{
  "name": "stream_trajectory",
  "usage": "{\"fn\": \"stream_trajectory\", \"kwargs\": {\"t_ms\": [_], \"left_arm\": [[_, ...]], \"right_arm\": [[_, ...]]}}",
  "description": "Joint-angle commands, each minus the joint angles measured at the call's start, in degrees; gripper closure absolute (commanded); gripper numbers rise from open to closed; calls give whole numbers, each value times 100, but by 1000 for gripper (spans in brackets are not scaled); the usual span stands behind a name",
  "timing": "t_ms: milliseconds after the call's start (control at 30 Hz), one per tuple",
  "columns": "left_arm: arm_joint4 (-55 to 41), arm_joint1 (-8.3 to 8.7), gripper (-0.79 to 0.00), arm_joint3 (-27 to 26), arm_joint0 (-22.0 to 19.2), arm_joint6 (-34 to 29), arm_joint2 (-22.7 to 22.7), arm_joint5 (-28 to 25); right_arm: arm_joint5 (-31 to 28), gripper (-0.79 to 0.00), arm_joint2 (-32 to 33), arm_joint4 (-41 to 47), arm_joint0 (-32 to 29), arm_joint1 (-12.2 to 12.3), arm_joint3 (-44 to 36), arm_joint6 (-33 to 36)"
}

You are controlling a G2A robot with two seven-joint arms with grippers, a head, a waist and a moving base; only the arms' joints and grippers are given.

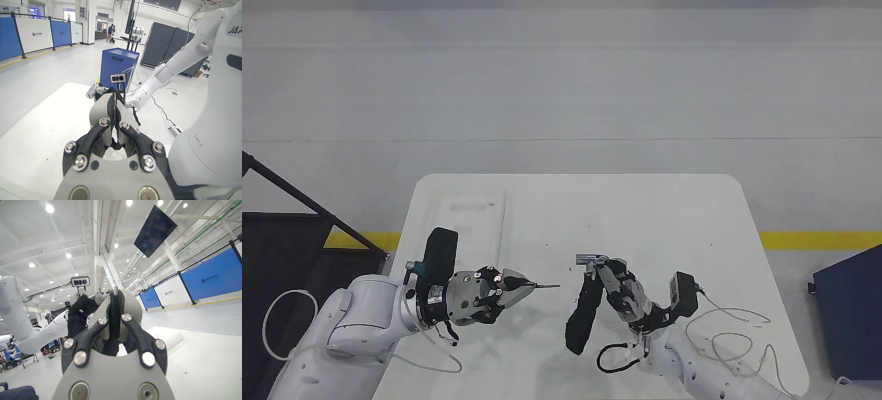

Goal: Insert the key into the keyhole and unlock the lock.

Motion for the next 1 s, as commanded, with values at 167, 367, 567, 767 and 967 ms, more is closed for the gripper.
{"fn": "stream_trajectory", "kwargs": {"t_ms": [167,367,567,767,967], "left_arm": [[0,0,0,0,0,0,0,0],[0,0,0,0,0,0,0,0],[0,0,0,0,0,0,0,0],[0,0,0,0,0,0,0,0],[0,0,0,0,0,0,0,0]], "right_arm": [[-17,0,279,-248,-287,54,-161,18],[57,0,385,-556,-406,143,-566,-57],[441,0,-33,-1249,-299,296,-747,-442],[533,0,-138,-1289,-252,321,-739,-534],[533,0,-138,-1289,-252,321,-739,-534]]}}
